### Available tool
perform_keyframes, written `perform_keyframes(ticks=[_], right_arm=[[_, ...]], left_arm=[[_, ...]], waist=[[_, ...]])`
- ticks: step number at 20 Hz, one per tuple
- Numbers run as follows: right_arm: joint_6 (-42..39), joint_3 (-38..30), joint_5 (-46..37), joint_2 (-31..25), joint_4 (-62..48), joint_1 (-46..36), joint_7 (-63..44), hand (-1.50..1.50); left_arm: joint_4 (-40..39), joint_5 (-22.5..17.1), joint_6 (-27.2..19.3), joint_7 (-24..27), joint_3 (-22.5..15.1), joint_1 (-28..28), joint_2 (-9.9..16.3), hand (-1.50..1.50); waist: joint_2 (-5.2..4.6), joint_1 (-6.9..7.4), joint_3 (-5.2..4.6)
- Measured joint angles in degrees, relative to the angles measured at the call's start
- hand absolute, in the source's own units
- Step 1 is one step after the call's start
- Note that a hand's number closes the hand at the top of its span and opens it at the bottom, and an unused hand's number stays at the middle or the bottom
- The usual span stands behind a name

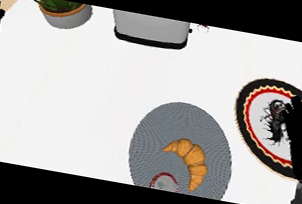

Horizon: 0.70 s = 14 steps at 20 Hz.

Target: Pick the croissant from the placemat and place it in the plate

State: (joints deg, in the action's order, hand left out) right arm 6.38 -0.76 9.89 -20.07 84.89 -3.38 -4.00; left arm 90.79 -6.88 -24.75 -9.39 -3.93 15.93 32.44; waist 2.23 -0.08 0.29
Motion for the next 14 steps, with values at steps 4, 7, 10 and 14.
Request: perform_keyframes(ticks=[4,7,10,14], right_arm=[[-10.84,6.69,3.29,1.51,0.71,-5.59,1.62,1.5],[-19.43,12.73,2.73,1.11,3.59,-11.44,4.57,1.5],[-24.58,15.13,0.32,0.16,2.85,-14.67,12.91,-1.5],[-35.79,17.18,2.37,-0.24,-4.41,-15.47,24.33,-1.5]], left_arm=[[-0.1,-1.69,2.32,-0.33,-2.29,-0.42,-2.2,0.0],[-0.87,-3.2,4.6,-1.16,-5.22,-1.19,-4.43,0.0],[-2.35,-4.89,6.7,-1.81,-7.34,-2.24,-6.51,0.0],[-4.5,-6.4,8.62,-1.38,-8.65,-3.41,-8.5,0.0]], waist=[[-1.88,2.5,-0.08],[-2.58,5.37,-0.32],[-3.08,5.19,-0.3],[-3.81,4.47,-0.09]])
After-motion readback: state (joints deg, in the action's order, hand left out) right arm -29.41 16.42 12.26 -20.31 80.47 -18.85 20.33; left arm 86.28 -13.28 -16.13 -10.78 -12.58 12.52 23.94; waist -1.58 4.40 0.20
